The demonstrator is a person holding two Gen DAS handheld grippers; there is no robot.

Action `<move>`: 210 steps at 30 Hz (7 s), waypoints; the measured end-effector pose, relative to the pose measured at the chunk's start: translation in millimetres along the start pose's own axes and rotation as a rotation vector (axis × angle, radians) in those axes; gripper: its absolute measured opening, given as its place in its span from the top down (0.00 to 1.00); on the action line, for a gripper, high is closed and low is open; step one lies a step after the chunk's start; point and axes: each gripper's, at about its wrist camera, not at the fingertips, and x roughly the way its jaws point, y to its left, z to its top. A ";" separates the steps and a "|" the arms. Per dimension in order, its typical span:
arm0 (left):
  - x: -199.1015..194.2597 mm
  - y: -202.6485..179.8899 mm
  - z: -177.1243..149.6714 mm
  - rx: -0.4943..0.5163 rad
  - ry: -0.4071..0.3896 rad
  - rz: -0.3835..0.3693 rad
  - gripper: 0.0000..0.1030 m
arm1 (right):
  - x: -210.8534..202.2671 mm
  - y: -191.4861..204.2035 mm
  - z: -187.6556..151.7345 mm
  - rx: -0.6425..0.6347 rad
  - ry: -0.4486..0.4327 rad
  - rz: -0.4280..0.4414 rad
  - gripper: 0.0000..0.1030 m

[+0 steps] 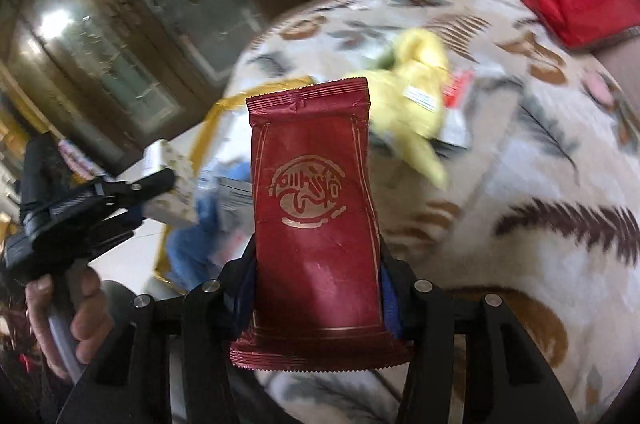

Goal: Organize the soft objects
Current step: 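Carry the tissue pack and red packet into the white box and release both, then grasp a yellow towel with the left gripper while the right gripper grasps another yellow towel, then lower both yellow towels into the white box and open both grippers, then grasp the blue knitted toy with the left gripper while the right gripper grasps the white red-printed wipes packet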

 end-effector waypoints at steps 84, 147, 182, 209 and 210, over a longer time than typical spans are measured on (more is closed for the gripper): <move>176.8 -127.3 22.9 0.121 0.225 0.035 0.51 | 16.5 -124.0 59.5 0.230 -0.091 0.105 0.38; 40.9 -61.4 -8.5 0.043 0.120 -0.218 0.70 | -57.9 -86.9 61.3 0.232 -0.311 0.165 0.61; 61.7 52.2 39.7 0.131 0.213 -0.015 0.69 | 139.9 35.5 84.2 -0.085 0.020 -0.017 0.60; 22.5 -29.7 1.8 0.233 -0.014 0.025 0.41 | 46.8 -37.8 35.0 0.089 -0.066 0.097 0.37; 26.8 -44.0 -2.6 0.260 0.002 0.012 0.41 | 41.0 -47.2 34.0 0.101 -0.072 0.095 0.37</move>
